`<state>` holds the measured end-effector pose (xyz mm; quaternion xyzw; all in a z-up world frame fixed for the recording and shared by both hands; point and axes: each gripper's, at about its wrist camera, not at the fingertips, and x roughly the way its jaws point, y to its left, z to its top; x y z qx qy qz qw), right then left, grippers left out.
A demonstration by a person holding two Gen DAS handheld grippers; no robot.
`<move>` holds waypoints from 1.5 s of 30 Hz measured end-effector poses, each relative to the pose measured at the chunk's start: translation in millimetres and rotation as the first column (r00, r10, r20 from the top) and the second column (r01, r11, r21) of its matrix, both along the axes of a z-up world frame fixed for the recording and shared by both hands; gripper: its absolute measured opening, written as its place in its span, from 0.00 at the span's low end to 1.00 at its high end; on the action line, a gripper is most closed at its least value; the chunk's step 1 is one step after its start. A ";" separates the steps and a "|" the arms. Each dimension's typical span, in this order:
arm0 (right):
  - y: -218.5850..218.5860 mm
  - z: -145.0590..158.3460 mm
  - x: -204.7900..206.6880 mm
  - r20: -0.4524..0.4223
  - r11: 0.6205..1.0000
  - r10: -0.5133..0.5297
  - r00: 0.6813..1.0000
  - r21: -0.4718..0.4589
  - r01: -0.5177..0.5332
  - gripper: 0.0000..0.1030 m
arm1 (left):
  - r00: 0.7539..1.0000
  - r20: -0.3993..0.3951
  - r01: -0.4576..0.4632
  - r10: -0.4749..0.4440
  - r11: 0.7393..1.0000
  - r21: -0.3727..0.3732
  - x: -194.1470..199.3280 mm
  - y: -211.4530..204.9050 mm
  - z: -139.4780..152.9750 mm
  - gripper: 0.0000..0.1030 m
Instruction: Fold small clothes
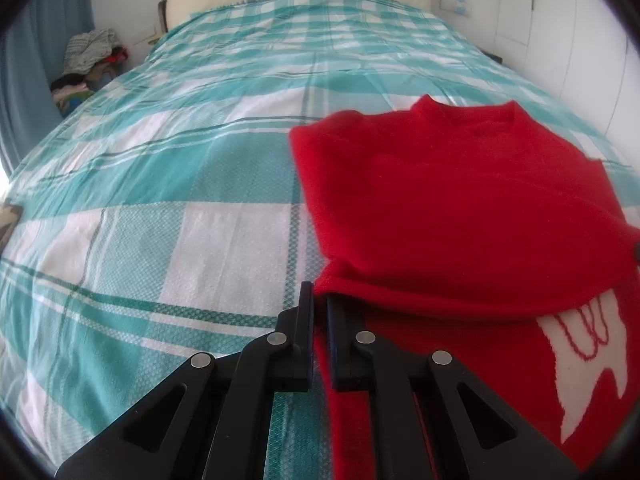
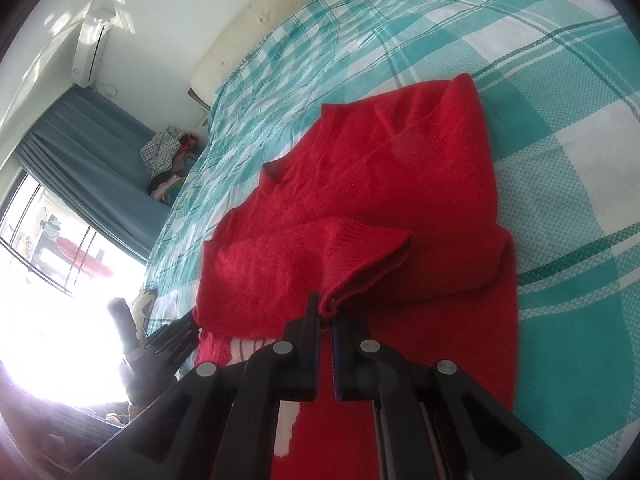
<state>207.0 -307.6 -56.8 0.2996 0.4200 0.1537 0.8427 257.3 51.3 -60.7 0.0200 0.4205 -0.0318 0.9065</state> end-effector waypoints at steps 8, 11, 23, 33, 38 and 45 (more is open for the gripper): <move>1.5 -28.4 9.5 -0.094 0.995 -0.015 0.996 -0.097 0.005 0.05 | 0.999 -0.027 -0.037 0.037 0.999 0.003 -8.4 0.0 -4.7 0.04; 1.6 -22.3 4.5 -0.076 0.990 -0.017 0.997 -0.141 0.007 0.08 | 0.998 -0.040 -0.050 0.052 0.998 0.037 -14.0 3.0 -3.7 0.06; -16.3 11.4 -44.3 -0.015 0.981 -0.044 0.999 -0.188 0.040 0.60 | 0.982 -0.061 -0.179 0.177 0.983 -0.036 -81.8 46.1 34.9 0.71; -31.2 31.6 -96.0 0.055 0.933 -0.119 0.991 -0.336 0.130 0.64 | 0.992 0.017 -0.125 0.125 0.992 -0.021 -105.7 29.9 59.9 0.88; -26.2 40.1 -95.5 0.113 0.906 -0.111 0.987 -0.397 0.148 0.64 | 0.992 0.021 -0.125 0.125 0.992 -0.031 -106.9 26.8 62.4 0.89; -25.4 42.5 -96.5 0.125 0.912 -0.106 0.986 -0.383 0.146 0.64 | 0.987 0.014 -0.160 0.160 0.987 -0.024 -104.7 30.5 59.9 0.90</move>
